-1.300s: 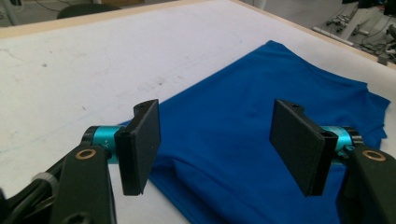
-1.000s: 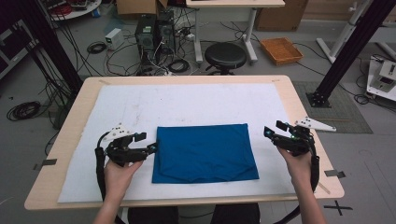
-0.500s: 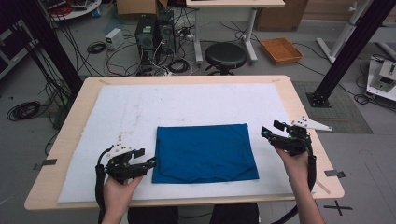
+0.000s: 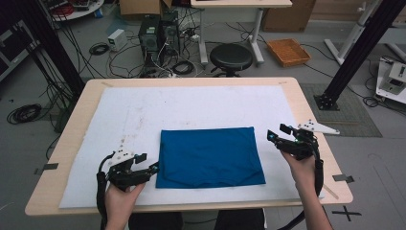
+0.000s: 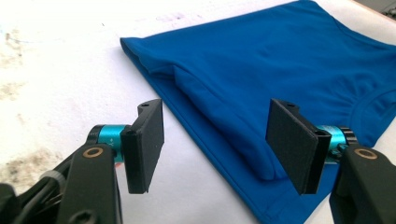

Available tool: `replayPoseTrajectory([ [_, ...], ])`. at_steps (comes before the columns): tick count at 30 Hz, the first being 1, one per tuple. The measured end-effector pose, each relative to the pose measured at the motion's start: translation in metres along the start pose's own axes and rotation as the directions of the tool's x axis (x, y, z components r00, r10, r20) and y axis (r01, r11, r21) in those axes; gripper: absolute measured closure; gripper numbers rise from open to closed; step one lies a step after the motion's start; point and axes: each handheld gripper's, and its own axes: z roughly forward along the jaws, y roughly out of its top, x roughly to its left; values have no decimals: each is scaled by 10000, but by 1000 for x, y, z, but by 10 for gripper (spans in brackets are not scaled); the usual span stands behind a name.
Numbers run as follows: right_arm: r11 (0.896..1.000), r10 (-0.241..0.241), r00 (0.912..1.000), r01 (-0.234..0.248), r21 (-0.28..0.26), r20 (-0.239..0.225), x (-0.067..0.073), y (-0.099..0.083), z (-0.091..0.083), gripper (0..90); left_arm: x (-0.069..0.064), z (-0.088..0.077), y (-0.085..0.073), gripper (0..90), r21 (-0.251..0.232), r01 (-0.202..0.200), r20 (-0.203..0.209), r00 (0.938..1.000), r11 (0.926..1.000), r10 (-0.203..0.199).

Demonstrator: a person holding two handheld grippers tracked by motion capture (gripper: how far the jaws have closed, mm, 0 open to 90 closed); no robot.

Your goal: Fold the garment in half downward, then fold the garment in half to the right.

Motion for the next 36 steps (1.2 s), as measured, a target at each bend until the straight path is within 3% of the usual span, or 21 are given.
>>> replayPoseTrajectory([
  [10,10000,19,10000,-20,37,64,-1,-1,0,342,-6,2,-6,370,205,365,-12,9993,9991,-365],
  [13,10000,30,10000,-31,8,61,-2,-1,1,342,-10,2,-17,368,481,651,26,9979,9967,-653],
  [17,10000,72,10000,-72,39,63,-4,-2,4,342,-7,1,-28,368,572,1291,117,9915,9900,-1299],
  [22,9999,-16,9999,14,142,107,-3,-4,5,343,-6,2,-31,364,640,1642,-226,9864,9844,-1630],
  [26,9998,-119,9999,117,141,107,-1,-3,4,344,-6,5,-32,365,631,2160,20,9763,9744,-2166],
  [33,9997,-192,9997,190,145,135,1,-4,1,345,-6,9,-33,365,381,3120,406,9487,9493,-3134],
  [36,9996,-261,9996,260,150,125,2,-4,0,346,-10,13,-32,371,378,3153,480,9472,9482,-3169],
])
